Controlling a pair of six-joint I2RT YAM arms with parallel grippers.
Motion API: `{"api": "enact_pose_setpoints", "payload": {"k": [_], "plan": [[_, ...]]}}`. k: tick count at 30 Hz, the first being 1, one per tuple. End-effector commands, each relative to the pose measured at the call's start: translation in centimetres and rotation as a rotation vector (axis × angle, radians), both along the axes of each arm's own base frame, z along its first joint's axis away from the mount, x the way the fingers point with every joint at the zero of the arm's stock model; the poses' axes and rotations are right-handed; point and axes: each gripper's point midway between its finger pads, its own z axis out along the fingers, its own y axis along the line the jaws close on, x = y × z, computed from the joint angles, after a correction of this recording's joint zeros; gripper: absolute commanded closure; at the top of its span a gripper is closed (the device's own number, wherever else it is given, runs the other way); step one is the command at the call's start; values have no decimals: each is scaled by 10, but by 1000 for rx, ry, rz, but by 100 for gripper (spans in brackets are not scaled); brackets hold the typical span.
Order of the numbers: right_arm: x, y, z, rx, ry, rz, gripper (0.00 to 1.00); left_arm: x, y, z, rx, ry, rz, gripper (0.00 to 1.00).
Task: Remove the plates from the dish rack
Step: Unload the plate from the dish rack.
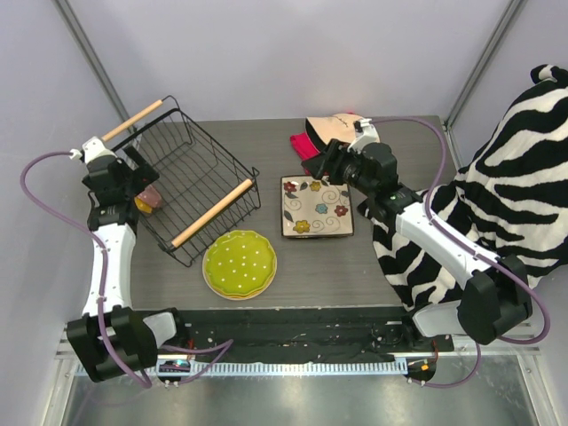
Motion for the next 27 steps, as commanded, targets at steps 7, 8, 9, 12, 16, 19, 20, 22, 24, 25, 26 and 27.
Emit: {"api": "enact_pose_setpoints", "payload": {"k": [7, 8, 9, 12, 16, 19, 20, 22, 24, 25, 26, 27], "plan": [[-2, -9, 33, 103, -92, 25, 30, 11, 16, -11, -42, -6, 42, 0], [-2, -9, 33, 109, -91, 25, 30, 12, 17, -11, -43, -6, 42, 0], [-2, -10, 33, 113, -90, 28, 30, 13, 18, -14, -45, 1, 42, 0], [-3, -8, 33, 123, -92, 40, 30, 20, 18, -17, -51, -5, 27, 0], [-4, -7, 32, 126, -89, 48, 30, 29, 17, -30, -67, 32, 11, 2], [-5, -9, 34, 127, -96, 49, 30, 35, 18, -35, -69, 35, -1, 4], [-5, -10, 33, 127, -95, 47, 29, 36, 18, -36, -66, 32, -3, 4], [-4, -13, 32, 120, -96, 39, 30, 38, 19, -41, -60, 42, -2, 4], [-4, -15, 31, 113, -92, 33, 30, 39, 21, -44, -50, 41, 1, 5], [-3, -16, 29, 109, -90, 30, 30, 39, 22, -45, -49, 39, 2, 5], [-3, -17, 30, 109, -90, 27, 30, 39, 23, -49, -46, 44, 10, 5], [-3, -18, 30, 109, -92, 27, 29, 38, 24, -51, -43, 46, 13, 5]]}}
